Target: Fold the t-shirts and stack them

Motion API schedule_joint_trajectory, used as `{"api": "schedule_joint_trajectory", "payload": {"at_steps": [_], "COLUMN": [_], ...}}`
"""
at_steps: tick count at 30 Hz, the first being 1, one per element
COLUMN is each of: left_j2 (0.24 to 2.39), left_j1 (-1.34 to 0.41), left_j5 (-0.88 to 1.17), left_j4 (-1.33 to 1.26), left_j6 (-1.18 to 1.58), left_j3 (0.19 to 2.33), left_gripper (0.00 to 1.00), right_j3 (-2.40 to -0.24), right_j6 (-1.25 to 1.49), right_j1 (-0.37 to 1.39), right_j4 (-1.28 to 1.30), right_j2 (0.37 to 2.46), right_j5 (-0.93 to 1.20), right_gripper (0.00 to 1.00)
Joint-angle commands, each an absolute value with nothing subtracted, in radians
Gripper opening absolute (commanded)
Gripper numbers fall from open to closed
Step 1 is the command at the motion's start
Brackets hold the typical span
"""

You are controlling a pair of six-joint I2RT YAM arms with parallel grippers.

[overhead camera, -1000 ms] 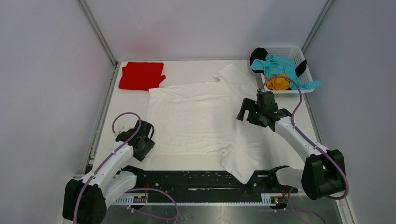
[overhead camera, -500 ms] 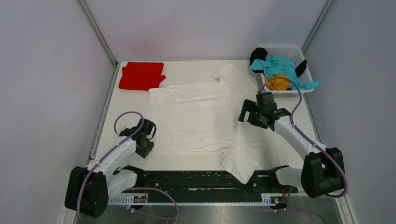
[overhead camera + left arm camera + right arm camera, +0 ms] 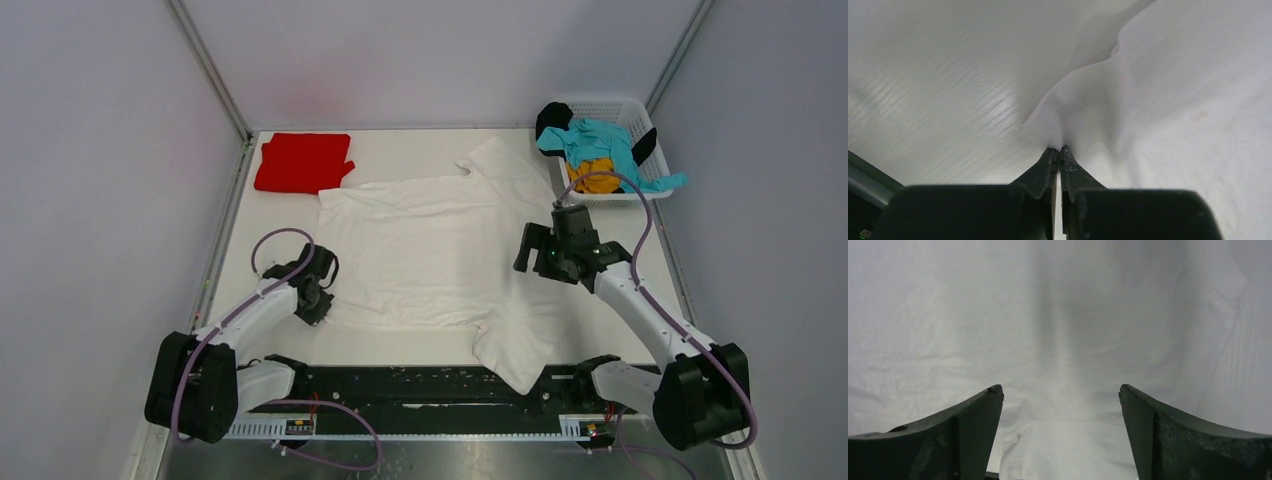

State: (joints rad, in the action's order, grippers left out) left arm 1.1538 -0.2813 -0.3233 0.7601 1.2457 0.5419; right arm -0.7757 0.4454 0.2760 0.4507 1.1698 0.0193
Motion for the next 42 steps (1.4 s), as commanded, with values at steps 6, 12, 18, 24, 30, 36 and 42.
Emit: {"api": "schedule_joint_trajectory", "payload": {"at_steps": [6, 12, 18, 24, 30, 36, 42], "left_j2": [1.058, 1.043, 1.008, 0.99, 0.958, 0.848, 0.717], "left_j1": [-0.281, -0.28, -0.28, -0.28, -0.28, -0.281, -0.288], "left_j5": [-0.377, -0.356, -0.352, -0.348, -0.338, -0.295, -0.197], "left_j4": [0.77, 0.771, 0.771, 0.781, 0.833, 0.967, 0.981], "left_j6": [1.185, 1.175, 1.174, 1.175, 1.186, 1.205, 1.195], "left_j3": [0.544, 0.533, 0.511, 0.504, 0.5, 0.477, 0.453], "left_gripper": [0.0, 0.0, 0.0, 0.0, 0.0, 0.0, 0.0], "right_j3": [-0.67, -0.602, -0.569, -0.54, -0.536, -0.542, -0.569], "right_j6": [0.479, 0.607, 0.644, 0.658, 0.677, 0.689, 0.728], "right_j1": [0.715, 1.036, 1.159, 1.17, 1.18, 1.224, 1.283], "right_j4": [0.745, 0.809, 0.737, 0.655, 0.723, 0.841, 0.904], "right_j2": [1.016, 1.022, 1.119, 1.252, 1.237, 1.064, 0.944], "right_j5": [-0.041, -0.003, 0.074, 0.076, 0.053, 0.154, 0.197], "right_gripper": [0.85, 0.7, 0.59, 0.48, 0.0, 0.0, 0.0]}}
